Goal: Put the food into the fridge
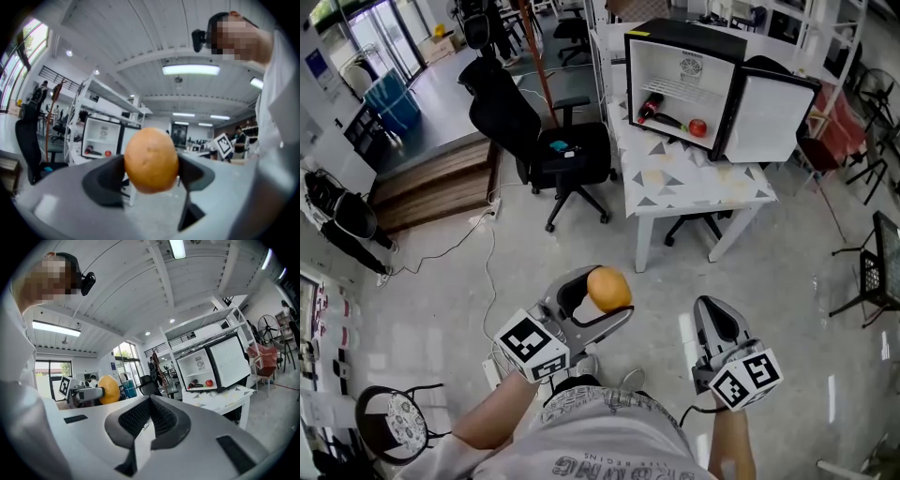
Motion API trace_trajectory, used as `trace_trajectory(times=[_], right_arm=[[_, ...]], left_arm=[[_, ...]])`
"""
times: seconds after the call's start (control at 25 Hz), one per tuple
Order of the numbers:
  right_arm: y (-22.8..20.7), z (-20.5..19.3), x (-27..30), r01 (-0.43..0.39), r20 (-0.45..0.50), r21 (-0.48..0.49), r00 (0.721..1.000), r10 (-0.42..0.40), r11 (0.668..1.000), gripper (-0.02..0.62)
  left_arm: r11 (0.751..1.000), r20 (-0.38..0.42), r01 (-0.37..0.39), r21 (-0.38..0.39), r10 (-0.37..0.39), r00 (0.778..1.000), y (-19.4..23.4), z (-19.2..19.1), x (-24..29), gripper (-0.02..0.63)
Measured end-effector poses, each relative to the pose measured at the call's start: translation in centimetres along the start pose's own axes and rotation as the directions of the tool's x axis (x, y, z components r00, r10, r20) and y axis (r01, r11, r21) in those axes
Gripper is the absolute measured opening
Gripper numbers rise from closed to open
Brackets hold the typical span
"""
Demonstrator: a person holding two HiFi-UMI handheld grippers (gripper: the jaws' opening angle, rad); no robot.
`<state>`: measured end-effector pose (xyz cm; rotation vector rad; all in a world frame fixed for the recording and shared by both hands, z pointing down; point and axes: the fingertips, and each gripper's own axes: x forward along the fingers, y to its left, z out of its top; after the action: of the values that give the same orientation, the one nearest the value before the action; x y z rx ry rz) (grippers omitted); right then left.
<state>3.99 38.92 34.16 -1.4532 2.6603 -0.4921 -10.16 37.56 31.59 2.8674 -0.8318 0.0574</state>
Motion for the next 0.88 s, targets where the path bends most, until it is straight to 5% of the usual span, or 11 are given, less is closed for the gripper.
trace_trajectory(times=[0.88], right_arm=[[-6.1,1.1,0.9,-0.028,0.008,0.000,1.000,0.028,1.000,0.002]], left_arm=[[1.000,0.012,-0.014,0.009,0.014,1.000,1.4,-0.7,6.1,0.353]])
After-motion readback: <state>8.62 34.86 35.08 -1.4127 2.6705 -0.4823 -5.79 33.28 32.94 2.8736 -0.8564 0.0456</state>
